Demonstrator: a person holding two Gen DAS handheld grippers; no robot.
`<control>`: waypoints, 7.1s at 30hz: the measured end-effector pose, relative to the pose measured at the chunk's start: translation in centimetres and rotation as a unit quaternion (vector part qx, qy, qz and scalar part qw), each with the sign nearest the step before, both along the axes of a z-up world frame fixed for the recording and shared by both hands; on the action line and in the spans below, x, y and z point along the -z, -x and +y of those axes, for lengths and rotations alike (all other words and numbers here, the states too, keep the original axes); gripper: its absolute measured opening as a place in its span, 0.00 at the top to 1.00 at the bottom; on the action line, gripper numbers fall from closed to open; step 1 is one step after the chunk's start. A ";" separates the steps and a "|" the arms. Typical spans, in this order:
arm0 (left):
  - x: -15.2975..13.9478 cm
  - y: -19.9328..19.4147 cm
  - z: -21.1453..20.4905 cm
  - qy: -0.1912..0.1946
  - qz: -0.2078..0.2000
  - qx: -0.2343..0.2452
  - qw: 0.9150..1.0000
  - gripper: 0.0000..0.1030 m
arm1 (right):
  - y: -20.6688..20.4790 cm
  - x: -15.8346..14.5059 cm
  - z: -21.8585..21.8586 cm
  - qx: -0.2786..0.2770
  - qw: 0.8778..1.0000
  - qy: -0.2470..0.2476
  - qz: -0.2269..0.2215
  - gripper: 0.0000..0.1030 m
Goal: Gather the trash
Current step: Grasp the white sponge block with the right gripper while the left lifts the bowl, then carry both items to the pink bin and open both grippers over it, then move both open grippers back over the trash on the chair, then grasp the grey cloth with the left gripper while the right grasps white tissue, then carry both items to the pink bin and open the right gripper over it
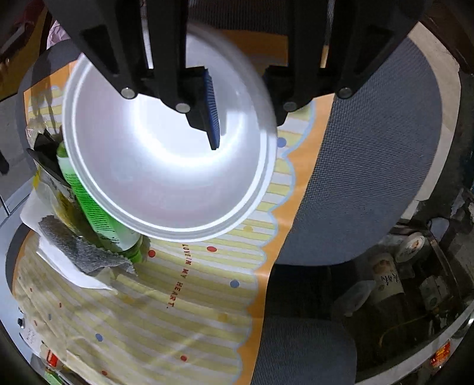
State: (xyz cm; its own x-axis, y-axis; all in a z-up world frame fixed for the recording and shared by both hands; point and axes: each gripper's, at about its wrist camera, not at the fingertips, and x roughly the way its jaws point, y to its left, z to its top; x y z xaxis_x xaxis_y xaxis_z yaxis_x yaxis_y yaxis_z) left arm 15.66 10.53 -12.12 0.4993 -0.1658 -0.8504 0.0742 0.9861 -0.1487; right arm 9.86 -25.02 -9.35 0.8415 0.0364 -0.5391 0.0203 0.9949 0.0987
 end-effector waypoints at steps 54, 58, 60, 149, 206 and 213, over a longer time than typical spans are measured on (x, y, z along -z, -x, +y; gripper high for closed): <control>-4.2 20.5 -35.9 0.064 -0.118 0.366 0.921 0.97 | 34.5 8.8 -21.3 0.391 0.917 -0.052 0.053 0.40; -3.4 21.4 -37.1 0.054 -0.112 0.379 0.917 0.97 | 36.0 9.5 -22.2 0.402 0.912 -0.065 0.052 0.39; -3.0 21.8 -37.8 0.051 -0.107 0.390 0.913 0.97 | 36.6 8.7 -22.4 0.406 0.911 -0.066 0.038 0.39; -4.5 4.1 -11.2 -0.105 -0.166 0.015 0.980 0.26 | 4.5 -3.1 -1.6 0.007 1.000 -0.006 -0.018 0.31; -3.4 -8.4 -23.4 -0.062 -0.112 0.191 0.973 0.43 | 9.7 -4.2 -9.1 0.113 0.992 -0.007 -0.053 0.99; -5.4 -7.6 -22.1 -0.037 -0.143 0.183 0.972 0.93 | 10.5 -4.3 -8.9 0.117 0.991 -0.005 -0.060 0.99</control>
State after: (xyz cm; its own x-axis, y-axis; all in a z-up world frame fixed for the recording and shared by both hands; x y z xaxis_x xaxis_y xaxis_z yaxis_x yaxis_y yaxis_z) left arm 23.30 -11.61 -6.73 0.6367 -0.3208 -0.7012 0.4493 0.8934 -0.0007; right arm -0.60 -33.88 -5.02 0.8858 -0.1627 -0.4346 0.2377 0.9634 0.1239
